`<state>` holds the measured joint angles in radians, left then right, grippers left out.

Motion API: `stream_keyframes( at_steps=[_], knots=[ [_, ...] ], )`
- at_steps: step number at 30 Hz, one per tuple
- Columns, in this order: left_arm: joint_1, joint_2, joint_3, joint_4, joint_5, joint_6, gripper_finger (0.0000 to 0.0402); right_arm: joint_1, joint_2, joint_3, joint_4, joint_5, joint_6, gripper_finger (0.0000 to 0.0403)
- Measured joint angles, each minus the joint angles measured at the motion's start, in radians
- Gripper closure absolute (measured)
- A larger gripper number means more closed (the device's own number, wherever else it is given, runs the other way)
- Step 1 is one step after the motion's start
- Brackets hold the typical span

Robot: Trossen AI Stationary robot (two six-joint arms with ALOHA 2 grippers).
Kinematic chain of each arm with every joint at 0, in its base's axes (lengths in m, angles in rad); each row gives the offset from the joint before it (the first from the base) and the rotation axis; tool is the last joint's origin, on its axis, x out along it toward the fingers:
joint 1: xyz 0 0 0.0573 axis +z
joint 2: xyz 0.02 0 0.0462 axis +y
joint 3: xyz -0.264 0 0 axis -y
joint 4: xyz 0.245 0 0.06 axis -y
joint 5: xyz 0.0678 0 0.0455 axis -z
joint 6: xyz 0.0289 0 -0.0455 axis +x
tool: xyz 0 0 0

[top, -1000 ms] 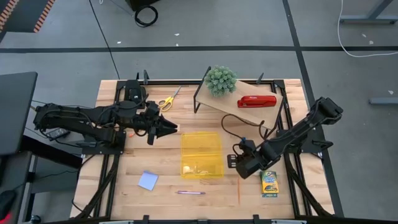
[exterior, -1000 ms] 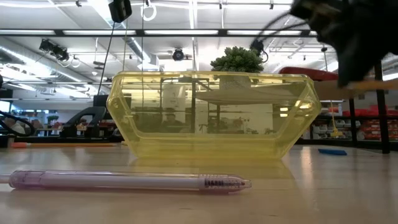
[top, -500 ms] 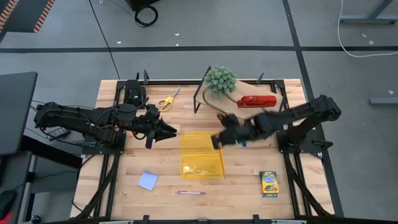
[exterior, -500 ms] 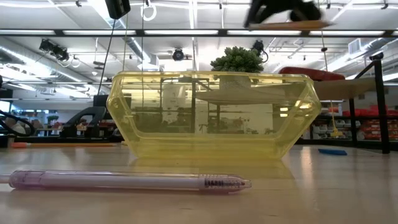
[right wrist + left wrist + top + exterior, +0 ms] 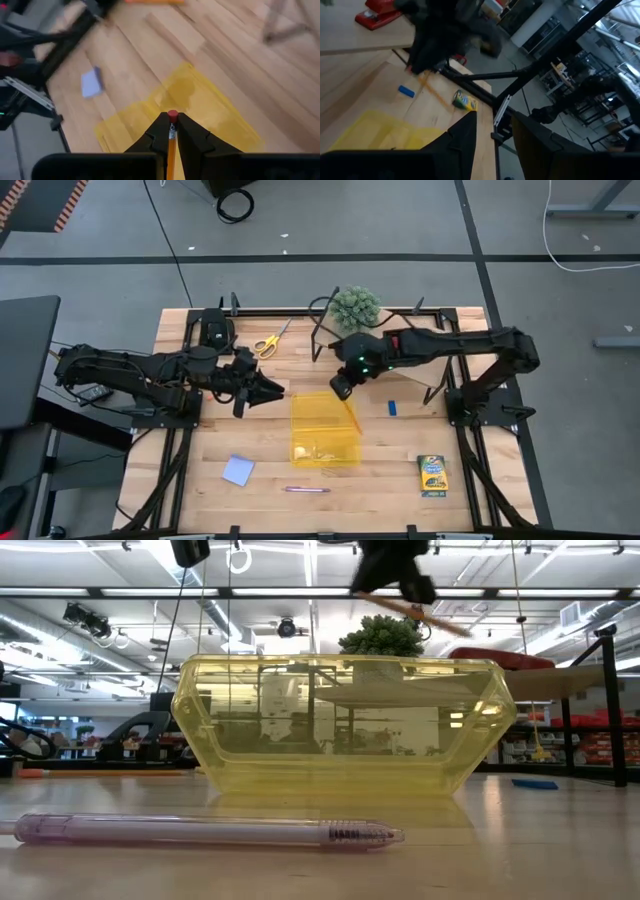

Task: Pack school essentials
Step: Put the right pencil into the supply box

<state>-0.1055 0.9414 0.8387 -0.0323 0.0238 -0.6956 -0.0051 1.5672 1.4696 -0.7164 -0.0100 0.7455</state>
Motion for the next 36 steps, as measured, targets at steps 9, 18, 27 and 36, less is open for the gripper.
stream_keyframes(
  at_steps=[9, 18, 27, 36],
  knots=[
    [0.000, -0.001, 0.000, 0.028, 0.000, -0.026, 0.0271, 0.017, 0.160, 0.002, 0.116, -0.154, -0.085, 0.0368],
    [0.000, -0.001, 0.000, 0.023, 0.000, -0.053, 0.0272, 0.019, 0.219, 0.002, 0.136, -0.200, -0.123, 0.0368],
    [0.002, 0.000, 0.000, 0.006, -0.012, -0.060, 0.0280, 0.055, 0.285, 0.002, 0.179, -0.260, -0.125, 0.0368],
    [0.002, 0.001, 0.000, -0.035, -0.028, -0.060, 0.0284, 0.096, 0.299, 0.002, 0.227, -0.252, -0.207, 0.0363]
  ],
)
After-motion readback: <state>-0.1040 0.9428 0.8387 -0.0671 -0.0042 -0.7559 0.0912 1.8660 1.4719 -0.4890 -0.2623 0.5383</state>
